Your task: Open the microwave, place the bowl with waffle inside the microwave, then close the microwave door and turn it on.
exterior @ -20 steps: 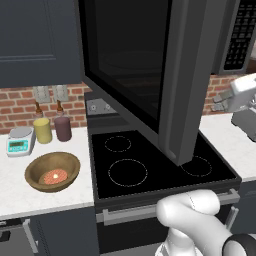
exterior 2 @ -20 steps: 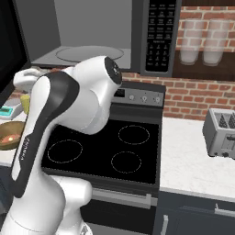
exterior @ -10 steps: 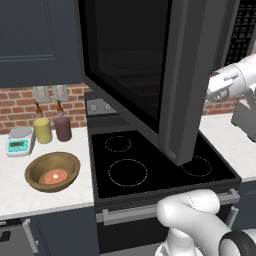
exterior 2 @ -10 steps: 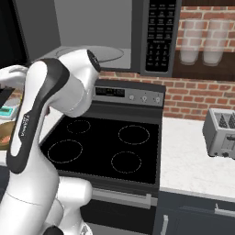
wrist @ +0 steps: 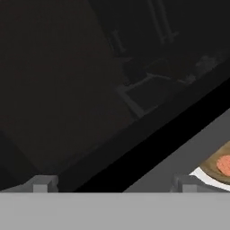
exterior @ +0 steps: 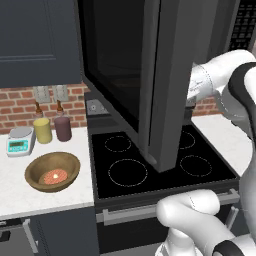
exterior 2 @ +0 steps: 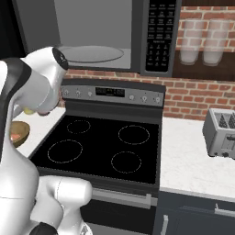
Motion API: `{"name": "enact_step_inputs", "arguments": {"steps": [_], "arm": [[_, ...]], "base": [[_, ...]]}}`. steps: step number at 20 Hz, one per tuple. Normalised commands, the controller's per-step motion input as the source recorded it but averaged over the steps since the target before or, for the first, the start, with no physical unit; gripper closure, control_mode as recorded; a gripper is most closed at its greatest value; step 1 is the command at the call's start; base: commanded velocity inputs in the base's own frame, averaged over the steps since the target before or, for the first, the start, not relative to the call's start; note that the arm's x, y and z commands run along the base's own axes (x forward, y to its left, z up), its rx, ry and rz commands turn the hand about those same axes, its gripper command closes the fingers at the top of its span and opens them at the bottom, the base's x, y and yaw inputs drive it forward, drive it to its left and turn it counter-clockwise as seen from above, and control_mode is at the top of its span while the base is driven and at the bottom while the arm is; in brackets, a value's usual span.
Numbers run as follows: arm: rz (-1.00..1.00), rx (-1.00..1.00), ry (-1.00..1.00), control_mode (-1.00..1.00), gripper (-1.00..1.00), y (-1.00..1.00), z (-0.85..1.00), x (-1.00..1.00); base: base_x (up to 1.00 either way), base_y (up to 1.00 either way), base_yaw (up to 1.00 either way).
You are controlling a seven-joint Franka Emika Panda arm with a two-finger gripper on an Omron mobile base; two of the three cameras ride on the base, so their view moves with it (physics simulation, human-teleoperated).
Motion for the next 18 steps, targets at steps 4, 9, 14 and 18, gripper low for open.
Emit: {"name": "enact_step_inputs", "arguments": {"steps": [4,9,14,18], "arm": [[0.07,0.00,-0.15,-1.00,-1.00,0.67,0.00,-0.11],[0.01,0.00,-0.08,-1.00,-1.00,0.55,0.00,-0.03],[0.00,0.00,0.00,-1.00,-1.00,0.05,0.00,-0.01],[0.00,0.00,0.03,-1.00,-1.00,-0.46,0.03,-0.02]], "base": [[0.00,0.00,0.00],[0.00,0.00,0.00],[0.00,0.00,0.00],[0.00,0.00,0.00]]}}
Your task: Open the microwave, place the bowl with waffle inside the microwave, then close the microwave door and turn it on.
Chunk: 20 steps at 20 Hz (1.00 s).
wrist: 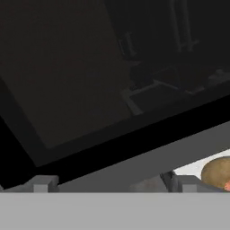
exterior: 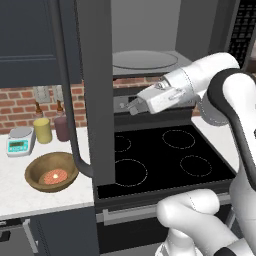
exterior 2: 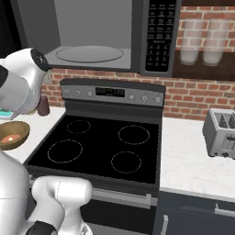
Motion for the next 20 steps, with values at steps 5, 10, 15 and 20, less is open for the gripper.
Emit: {"name": "enact_step_inputs", "arguments": {"steps": [5,10,15,20], "arm": [[0.00,0.01,0.04,-1.00,-1.00,-0.84,0.06,-0.09],[-0.05,-0.02,0.09,-1.00,-1.00,-0.76,-0.18,0.02],[-0.18,-0.23,0.05,-1.00,-1.00,-0.02,-0.91,0.51],[-0.20,-0.17,0.09,-1.00,-1.00,0.01,-0.85,0.67]], "base": [[0.00,0.00,0.00],[0.00,0.00,0.00],[0.00,0.00,0.00],[0.00,0.00,0.00]]}}
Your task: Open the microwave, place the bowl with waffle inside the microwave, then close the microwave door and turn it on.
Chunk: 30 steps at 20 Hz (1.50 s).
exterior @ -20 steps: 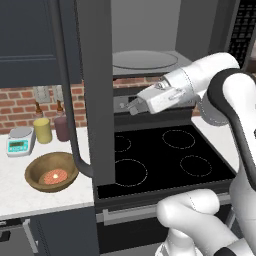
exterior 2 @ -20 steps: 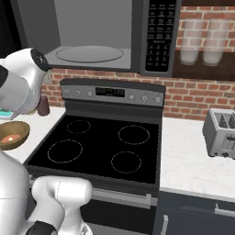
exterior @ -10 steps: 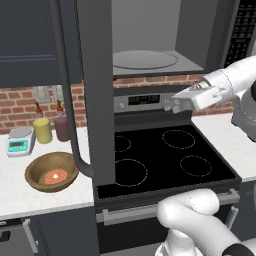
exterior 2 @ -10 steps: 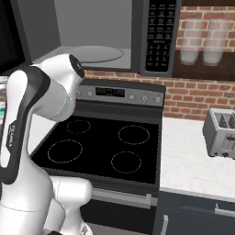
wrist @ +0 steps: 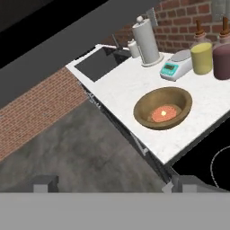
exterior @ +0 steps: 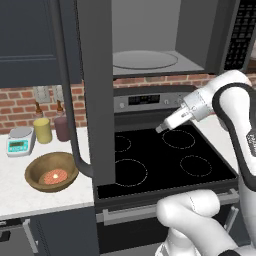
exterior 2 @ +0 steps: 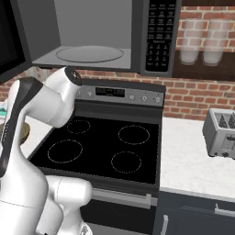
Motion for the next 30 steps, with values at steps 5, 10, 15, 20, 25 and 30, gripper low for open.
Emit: {"name": "enact_step_inputs", "arguments": {"steps": [5,10,15,20,25,30], "arm": [[-0.05,-0.02,0.11,-1.00,-1.00,-0.01,-0.40,0.39],[0.00,0.00,0.13,-1.00,-1.00,0.00,-0.02,0.06],[0.00,0.00,0.02,-1.00,-1.00,0.19,-0.20,0.32],[-0.01,0.00,0.01,-1.00,-1.00,0.42,-0.29,0.56],[-0.05,0.00,0.03,-1.00,-1.00,0.45,-0.35,0.49],[-0.01,-0.04,0.05,-1.00,-1.00,0.45,-0.48,0.34]], "base": [[0.00,0.00,0.00],[0.00,0.00,0.00],[0.00,0.00,0.00],[0.00,0.00,0.00],[0.00,0.00,0.00],[0.00,0.00,0.00]]}}
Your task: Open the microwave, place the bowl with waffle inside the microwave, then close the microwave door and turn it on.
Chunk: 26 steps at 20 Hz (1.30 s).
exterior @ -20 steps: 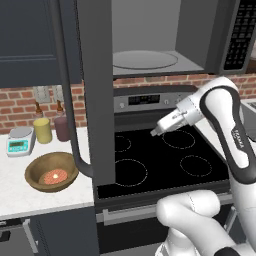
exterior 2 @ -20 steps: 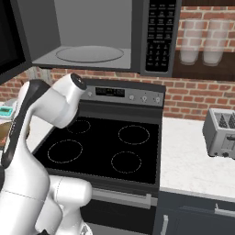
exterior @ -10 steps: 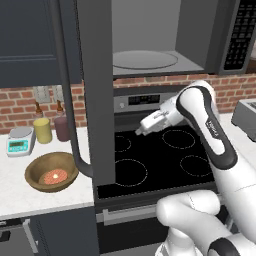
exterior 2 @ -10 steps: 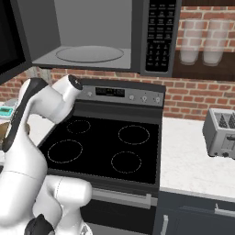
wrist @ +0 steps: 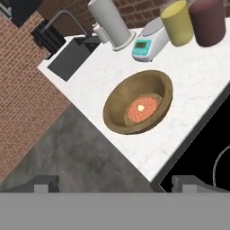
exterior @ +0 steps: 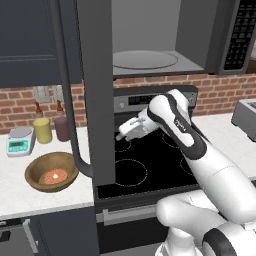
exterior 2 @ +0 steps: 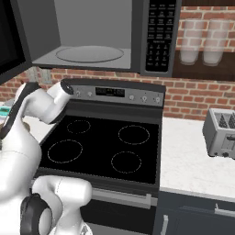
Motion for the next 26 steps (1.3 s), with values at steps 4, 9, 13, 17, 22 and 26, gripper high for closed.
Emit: {"name": "enact_step_inputs", "arguments": {"steps": [4,9,13,17,22,26], "arm": [[0.00,-0.03,0.06,-1.00,-1.00,0.41,-0.42,0.28],[0.00,-0.01,0.04,-1.00,-1.00,0.34,-0.37,0.29],[0.00,0.00,0.01,-1.00,-1.00,0.30,-0.39,0.28],[0.00,-0.01,0.02,-1.00,-1.00,0.38,-0.42,0.25],[0.00,0.00,0.04,-1.00,-1.00,0.35,-0.33,0.21],[0.00,0.00,0.09,-1.00,-1.00,0.20,-0.19,0.19]], "base": [[0.00,0.00,0.00],[0.00,0.00,0.00],[0.00,0.00,0.00],[0.00,0.00,0.00],[0.00,0.00,0.00],[0.00,0.00,0.00]]}}
